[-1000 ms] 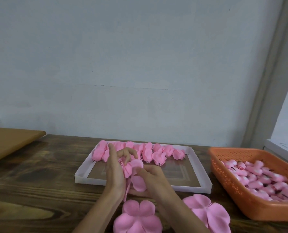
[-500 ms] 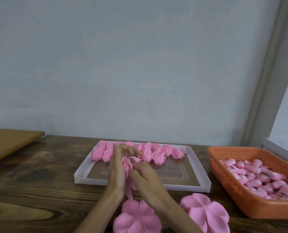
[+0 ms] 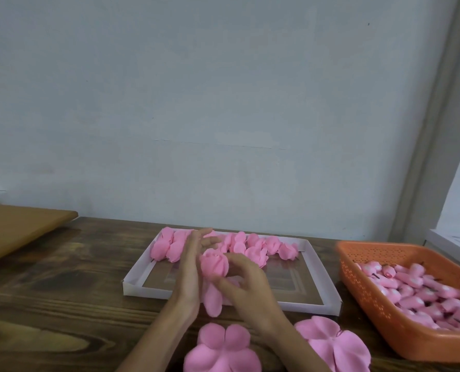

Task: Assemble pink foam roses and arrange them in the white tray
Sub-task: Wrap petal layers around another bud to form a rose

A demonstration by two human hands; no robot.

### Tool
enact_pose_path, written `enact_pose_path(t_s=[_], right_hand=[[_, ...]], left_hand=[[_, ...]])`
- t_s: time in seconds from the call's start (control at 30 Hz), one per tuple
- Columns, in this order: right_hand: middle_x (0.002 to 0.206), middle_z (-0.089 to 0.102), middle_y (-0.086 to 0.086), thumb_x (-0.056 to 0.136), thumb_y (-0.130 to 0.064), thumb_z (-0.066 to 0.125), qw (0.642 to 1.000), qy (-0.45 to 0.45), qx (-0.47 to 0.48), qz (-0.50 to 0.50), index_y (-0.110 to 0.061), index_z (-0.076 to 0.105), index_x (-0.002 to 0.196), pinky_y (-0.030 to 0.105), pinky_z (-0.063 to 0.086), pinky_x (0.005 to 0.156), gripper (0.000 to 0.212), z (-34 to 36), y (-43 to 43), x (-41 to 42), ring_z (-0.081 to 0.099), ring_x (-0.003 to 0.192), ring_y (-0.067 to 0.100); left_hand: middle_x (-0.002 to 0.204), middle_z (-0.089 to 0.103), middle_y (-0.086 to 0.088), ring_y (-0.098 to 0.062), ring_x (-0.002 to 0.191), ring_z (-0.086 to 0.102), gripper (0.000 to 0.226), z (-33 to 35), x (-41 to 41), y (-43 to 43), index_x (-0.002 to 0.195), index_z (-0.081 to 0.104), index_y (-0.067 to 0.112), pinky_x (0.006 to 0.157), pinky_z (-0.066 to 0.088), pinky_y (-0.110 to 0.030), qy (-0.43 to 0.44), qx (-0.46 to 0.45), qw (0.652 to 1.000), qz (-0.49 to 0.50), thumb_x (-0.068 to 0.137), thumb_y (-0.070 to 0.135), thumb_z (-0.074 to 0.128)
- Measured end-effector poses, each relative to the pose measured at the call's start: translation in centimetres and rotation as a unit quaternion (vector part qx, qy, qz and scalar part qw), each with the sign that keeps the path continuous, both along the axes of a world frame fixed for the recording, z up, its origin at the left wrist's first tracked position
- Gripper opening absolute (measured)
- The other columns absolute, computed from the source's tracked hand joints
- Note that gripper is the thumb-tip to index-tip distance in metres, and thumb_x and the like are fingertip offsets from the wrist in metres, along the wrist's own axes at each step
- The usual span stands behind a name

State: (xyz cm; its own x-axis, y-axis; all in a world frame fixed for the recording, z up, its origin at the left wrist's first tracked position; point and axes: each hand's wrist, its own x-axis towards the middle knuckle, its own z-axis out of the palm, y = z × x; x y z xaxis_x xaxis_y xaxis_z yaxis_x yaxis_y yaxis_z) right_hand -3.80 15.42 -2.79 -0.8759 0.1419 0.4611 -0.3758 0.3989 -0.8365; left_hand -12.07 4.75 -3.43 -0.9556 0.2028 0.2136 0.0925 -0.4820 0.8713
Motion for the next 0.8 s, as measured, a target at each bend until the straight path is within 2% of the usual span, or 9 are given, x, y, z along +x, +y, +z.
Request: enact_pose_path(t_s=[0.1,0.2,0.3,0.37,0.47,0.53,0.63,0.7,0.8], right_hand=[[0.11,0.076,-0.004,0.096,-0.007,0.067,0.998,0.0,-0.068,0.003,-0.02,0.074,0.113,0.025,0.055,0.083,0.023,0.3,0.6,-0.2,0.071,0.103,0.014],[0.105,0.077,-0.001,0.096,-0.005,0.065,0.995,0.004,-0.103,-0.006,-0.022,0.074,0.109,0.03,0.058,0.083,0.023,0.3,1.0,-0.4,0.072,0.099,0.02],[0.104,0.077,-0.003,0.095,-0.006,0.065,0.988,-0.002,-0.156,-0.022,-0.021,0.07,0.108,0.029,0.057,0.082,0.021,0.0,1.4,-0.5,0.073,0.099,0.02],[0.103,0.077,-0.001,0.095,-0.003,0.065,0.984,-0.007,-0.179,-0.02,-0.017,0.069,0.108,0.028,0.058,0.081,0.019,-0.1,1.5,-0.6,0.074,0.099,0.02],[0.104,0.077,0.003,0.091,-0.004,0.07,0.984,-0.021,-0.178,-0.021,-0.011,0.071,0.108,0.037,0.06,0.087,0.018,0.0,1.6,-0.7,0.073,0.102,0.022],[0.103,0.077,0.006,0.088,-0.01,0.074,0.986,-0.028,-0.162,-0.016,-0.009,0.072,0.106,0.043,0.058,0.091,0.018,0.0,1.6,-0.8,0.072,0.103,0.025],[0.1,0.077,0.003,0.087,-0.011,0.073,0.994,-0.02,-0.11,-0.006,-0.013,0.074,0.102,0.039,0.059,0.086,0.015,-0.1,1.6,-0.7,0.073,0.098,0.021],[0.102,0.077,-0.004,0.088,-0.007,0.074,0.997,-0.014,-0.079,-0.013,-0.017,0.074,0.103,0.034,0.06,0.084,0.018,-0.3,1.7,-0.7,0.073,0.097,0.014],[0.113,0.073,-0.011,0.084,-0.005,0.076,0.997,-0.013,-0.072,-0.023,-0.022,0.073,0.106,0.029,0.059,0.083,0.029,-0.2,2.0,-0.8,0.072,0.101,0.01]], left_hand=[[0.11,0.078,-0.014,-0.029,0.108,0.074,0.045,-0.2,-1.2,-0.4,0.108,0.081,0.018,0.092,0.057,-0.046,-0.027,-0.083,0.996,-0.033,0.09,0.057,0.066],[0.107,0.078,-0.012,-0.031,0.106,0.073,0.029,-1.1,-2.0,-1.0,0.107,0.083,0.018,0.084,0.06,-0.041,-0.045,-0.075,0.993,-0.085,0.089,0.038,0.077],[0.124,0.073,-0.023,-0.04,0.118,0.069,0.034,-2.0,-2.4,-1.5,0.126,0.074,0.006,0.091,0.061,-0.045,-0.061,-0.049,0.99,-0.116,0.094,0.019,0.076],[0.125,0.072,-0.026,-0.043,0.119,0.069,0.044,-2.1,-2.3,-1.3,0.128,0.072,0.002,0.093,0.062,-0.045,-0.085,-0.044,0.989,-0.11,0.086,0.006,0.08],[0.116,0.075,-0.025,-0.044,0.112,0.071,0.056,-1.7,-1.9,-1.2,0.121,0.075,0.002,0.084,0.062,-0.045,-0.104,-0.046,0.99,-0.077,0.066,0.005,0.087],[0.112,0.077,-0.023,-0.044,0.109,0.071,0.046,-1.5,-1.7,-1.1,0.113,0.079,0.003,0.083,0.06,-0.046,-0.103,-0.051,0.992,-0.051,0.069,0.005,0.088],[0.105,0.078,-0.023,-0.041,0.098,0.073,0.024,-1.3,-1.4,-0.9,0.104,0.081,0.007,0.077,0.062,-0.044,-0.106,-0.051,0.993,-0.023,0.082,-0.002,0.081],[0.101,0.079,-0.022,-0.035,0.088,0.075,0.023,-1.1,-1.3,-0.7,0.104,0.08,0.009,0.068,0.063,-0.039,-0.102,-0.037,0.994,-0.013,0.085,-0.005,0.078],[0.099,0.079,-0.019,-0.032,0.085,0.075,0.025,-0.8,-1.1,-0.6,0.106,0.079,0.011,0.06,0.062,-0.035,-0.085,-0.027,0.996,-0.012,0.088,-0.006,0.074]])
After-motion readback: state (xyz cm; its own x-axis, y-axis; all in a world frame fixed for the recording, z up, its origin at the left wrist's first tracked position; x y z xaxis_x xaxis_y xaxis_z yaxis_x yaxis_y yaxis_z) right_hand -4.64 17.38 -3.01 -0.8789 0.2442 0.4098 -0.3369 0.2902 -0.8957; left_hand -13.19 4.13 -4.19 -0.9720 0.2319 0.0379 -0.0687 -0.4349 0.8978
